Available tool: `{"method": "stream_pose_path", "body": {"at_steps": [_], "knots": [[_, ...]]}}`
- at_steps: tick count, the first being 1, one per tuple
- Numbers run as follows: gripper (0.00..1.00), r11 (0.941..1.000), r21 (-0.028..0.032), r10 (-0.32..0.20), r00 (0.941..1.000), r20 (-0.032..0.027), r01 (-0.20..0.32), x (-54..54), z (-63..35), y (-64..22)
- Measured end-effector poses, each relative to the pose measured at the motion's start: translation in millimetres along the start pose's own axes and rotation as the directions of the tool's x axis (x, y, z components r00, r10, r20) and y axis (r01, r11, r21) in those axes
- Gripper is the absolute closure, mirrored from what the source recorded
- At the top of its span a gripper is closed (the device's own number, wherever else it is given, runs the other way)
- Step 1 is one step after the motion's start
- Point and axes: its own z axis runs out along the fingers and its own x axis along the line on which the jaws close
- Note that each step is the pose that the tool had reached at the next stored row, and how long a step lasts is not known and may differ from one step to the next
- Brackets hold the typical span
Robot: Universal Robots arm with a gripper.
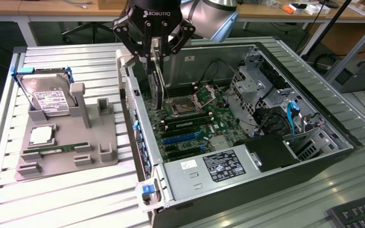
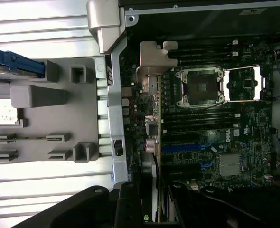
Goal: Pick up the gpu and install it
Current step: 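Pick up the gpu and move the gpu toward the slot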
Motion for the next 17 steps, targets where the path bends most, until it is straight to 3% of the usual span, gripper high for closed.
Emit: {"method": "stream_pose_path", "body": {"at_steps": [17], "knots": [[0.73,1.0,0.0,0.0,1.0,0.0,0.0,-10.8,0.3,0.8]]}}
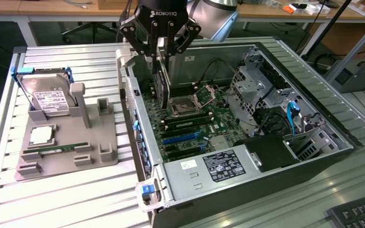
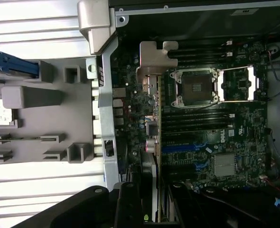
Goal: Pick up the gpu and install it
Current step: 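Pick up the gpu and move the gpu toward the slot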
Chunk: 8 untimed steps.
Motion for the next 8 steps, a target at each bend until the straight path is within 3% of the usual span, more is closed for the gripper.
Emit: {"method": "stream_pose_path", "body": {"at_steps": [8], "knots": [[0.73,1.0,0.0,0.0,1.0,0.0,0.0,-7.6,0.2,0.5]]}}
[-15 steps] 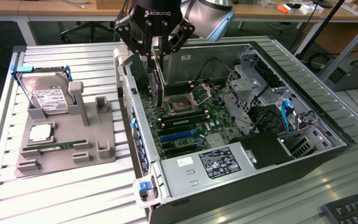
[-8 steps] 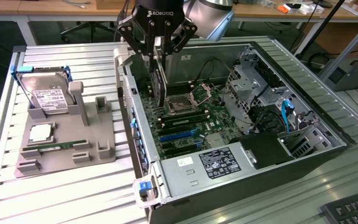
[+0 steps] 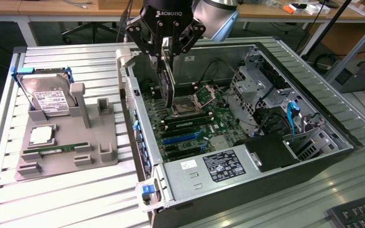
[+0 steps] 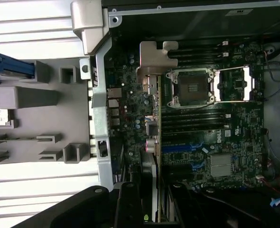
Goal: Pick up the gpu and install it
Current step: 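Pick up the gpu and move the gpu toward the slot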
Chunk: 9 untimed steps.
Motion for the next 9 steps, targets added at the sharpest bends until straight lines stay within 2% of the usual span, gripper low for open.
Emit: {"method": "stream_pose_path", "body": {"at_steps": [9], "knots": [[0.73,1.0,0.0,0.0,1.0,0.0,0.0,-6.8,0.2,0.5]]}}
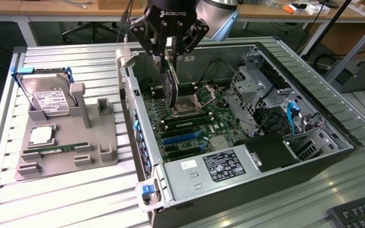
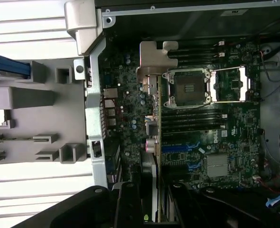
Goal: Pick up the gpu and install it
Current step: 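Pick up the gpu and move the gpu toward the slot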
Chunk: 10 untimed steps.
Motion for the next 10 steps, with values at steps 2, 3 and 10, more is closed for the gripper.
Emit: {"method": "stream_pose_path", "body": {"at_steps": [2,3,10], "knots": [[0.73,1.0,-0.0001,0.0,1.0,0.0,0.0,-1.0,0.1,0.1],[0.73,1.0,0.0,0.0,1.0,0.0,0.0,-2.0,0.1,0.1],[0.73,1.0,0.0,0.0,1.0,0.0,0.0,-5.9,0.3,0.4]]}}
